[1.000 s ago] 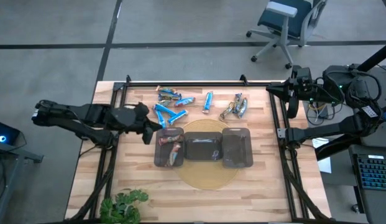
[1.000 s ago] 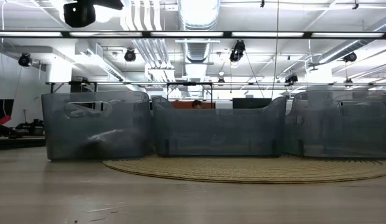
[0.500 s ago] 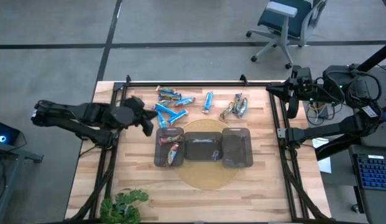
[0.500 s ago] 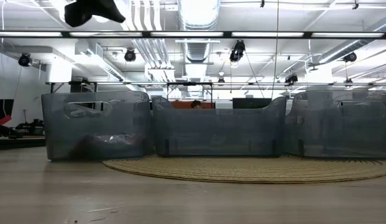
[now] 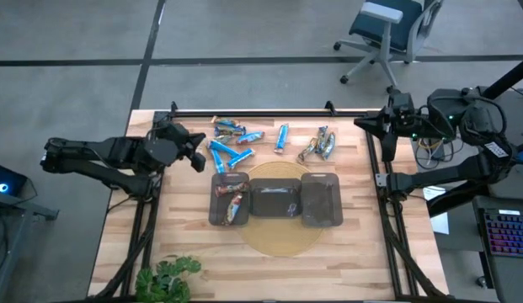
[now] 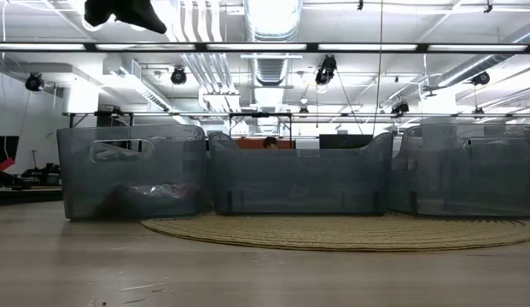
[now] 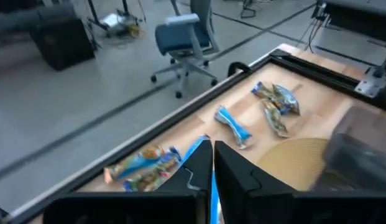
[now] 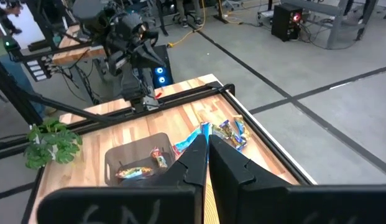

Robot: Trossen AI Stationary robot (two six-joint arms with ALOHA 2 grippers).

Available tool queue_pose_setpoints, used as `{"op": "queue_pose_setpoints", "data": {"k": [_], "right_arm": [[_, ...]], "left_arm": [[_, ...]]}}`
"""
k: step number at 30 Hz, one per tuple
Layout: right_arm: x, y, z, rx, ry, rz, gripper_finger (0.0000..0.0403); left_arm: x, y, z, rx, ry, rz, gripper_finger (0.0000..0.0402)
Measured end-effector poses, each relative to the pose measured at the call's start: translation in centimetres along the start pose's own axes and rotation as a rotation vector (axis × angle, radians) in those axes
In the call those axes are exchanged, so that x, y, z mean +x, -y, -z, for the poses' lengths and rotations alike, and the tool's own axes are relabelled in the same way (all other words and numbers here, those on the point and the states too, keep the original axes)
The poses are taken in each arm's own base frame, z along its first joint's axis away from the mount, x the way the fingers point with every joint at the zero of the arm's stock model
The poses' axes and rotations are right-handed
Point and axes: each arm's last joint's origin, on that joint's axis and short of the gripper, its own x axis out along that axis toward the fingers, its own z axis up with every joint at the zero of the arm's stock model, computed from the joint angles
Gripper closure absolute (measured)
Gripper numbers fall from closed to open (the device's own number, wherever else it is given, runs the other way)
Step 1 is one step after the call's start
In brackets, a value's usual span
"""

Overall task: Pick and place Granola Bars by type
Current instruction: Put the red granola bar into the left black bin

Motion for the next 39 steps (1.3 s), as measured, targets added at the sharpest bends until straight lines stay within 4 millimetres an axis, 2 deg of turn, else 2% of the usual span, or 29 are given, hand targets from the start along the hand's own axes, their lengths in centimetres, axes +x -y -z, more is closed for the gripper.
{"op": "queue_pose_setpoints", "data": {"k": [12,18,25,31,39], "right_arm": [[0.1,0.0,0.0,-0.024,-0.003,0.001,0.0394],[0.1,0.0,0.0,-0.033,-0.003,0.001,0.0394],[0.1,0.0,0.0,-0.036,-0.001,0.001,0.0394],[0.1,0.0,0.0,-0.04,-0.001,0.002,0.0394],[0.1,0.0,0.0,-0.032,-0.001,0.002,0.0394]], "left_arm": [[-0.9,-2.8,-2.2,0.004,0.119,0.063,0.0402],[-0.6,-3.4,-3.0,0.013,0.129,0.207,0.0402],[0.8,-3.6,-3.6,0.028,0.128,0.275,0.0402],[2.2,-4.0,-3.7,0.041,0.079,0.403,0.0402],[4.0,-5.3,-3.8,0.042,0.039,0.403,0.0402]]}}
